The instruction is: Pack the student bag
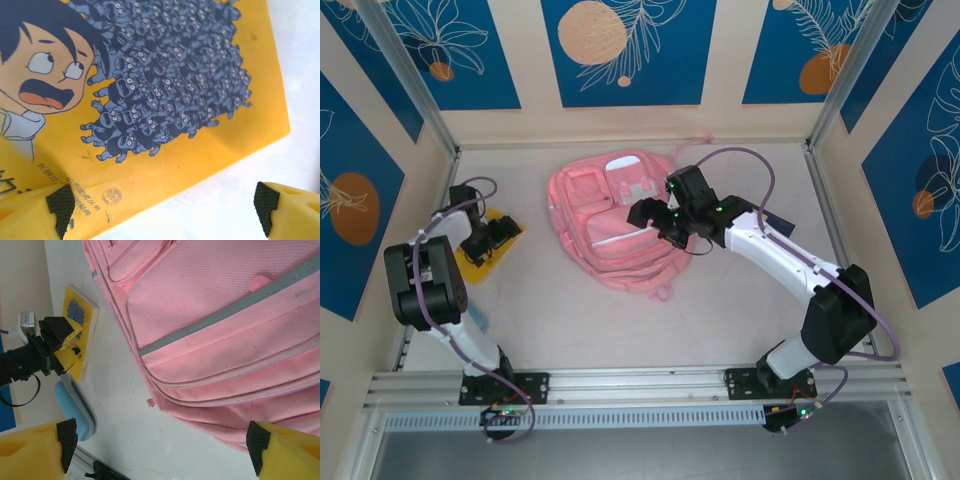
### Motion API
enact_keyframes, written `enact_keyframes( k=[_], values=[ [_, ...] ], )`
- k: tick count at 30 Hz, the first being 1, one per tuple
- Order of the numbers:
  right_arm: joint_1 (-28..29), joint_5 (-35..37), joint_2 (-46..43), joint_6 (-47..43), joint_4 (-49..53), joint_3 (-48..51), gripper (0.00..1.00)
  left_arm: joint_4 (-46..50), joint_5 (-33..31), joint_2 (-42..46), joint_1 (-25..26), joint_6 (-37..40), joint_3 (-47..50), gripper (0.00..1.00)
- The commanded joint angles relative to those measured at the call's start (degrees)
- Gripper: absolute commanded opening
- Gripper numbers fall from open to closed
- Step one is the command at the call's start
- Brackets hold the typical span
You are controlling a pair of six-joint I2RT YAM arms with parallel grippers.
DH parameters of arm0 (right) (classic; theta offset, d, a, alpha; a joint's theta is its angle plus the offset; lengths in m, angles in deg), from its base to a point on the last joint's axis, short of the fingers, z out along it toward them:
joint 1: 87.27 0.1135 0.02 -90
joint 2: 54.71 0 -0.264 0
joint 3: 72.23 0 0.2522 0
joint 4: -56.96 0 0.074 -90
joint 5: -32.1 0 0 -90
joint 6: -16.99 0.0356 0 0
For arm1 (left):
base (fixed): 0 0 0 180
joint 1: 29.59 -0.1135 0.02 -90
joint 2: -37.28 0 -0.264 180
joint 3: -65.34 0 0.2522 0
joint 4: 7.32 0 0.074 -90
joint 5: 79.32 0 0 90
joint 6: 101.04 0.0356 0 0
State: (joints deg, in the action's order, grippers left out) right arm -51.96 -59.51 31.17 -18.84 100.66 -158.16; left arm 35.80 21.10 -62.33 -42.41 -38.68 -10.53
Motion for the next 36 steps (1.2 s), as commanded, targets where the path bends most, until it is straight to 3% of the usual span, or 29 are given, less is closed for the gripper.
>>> enact_keyframes(
  k=[1, 9, 16, 19, 26, 31, 36],
  values=[
    [0.5, 0.9, -2.0, 0.9, 1.4, 1.4, 0.9, -0.3, 11.1, -0.5, 3.1, -3.4, 3.8, 0.94],
    [0.4, 1.4, -2.3, 1.1, 1.8, 2.0, 0.89, -0.1, 9.0, 5.9, 10.6, -9.9, 10.1, 0.93],
    [0.5, 1.0, -1.3, 1.9, 0.6, 2.3, 0.89, -0.8, 7.7, 10.0, 22.2, -16.8, 14.9, 0.93],
    [0.6, 0.7, -0.3, 1.8, 1.0, 1.3, 0.88, 0.9, 8.7, 10.7, 24.7, -16.5, 13.8, 0.93],
    [1.9, 0.8, 1.5, 1.1, 2.3, -0.3, 0.86, 11.3, 3.4, 14.8, 20.7, -4.8, 4.9, 0.93],
    [3.0, 0.2, 3.2, 1.4, 1.9, -1.0, 0.86, 12.9, 1.3, 13.2, 14.3, 0.0, 3.6, 0.76],
    [3.8, -0.4, 5.5, 1.1, 2.4, -3.0, 0.85, 12.1, -2.5, 8.1, 12.9, 1.2, 2.0, 0.53]
  ],
)
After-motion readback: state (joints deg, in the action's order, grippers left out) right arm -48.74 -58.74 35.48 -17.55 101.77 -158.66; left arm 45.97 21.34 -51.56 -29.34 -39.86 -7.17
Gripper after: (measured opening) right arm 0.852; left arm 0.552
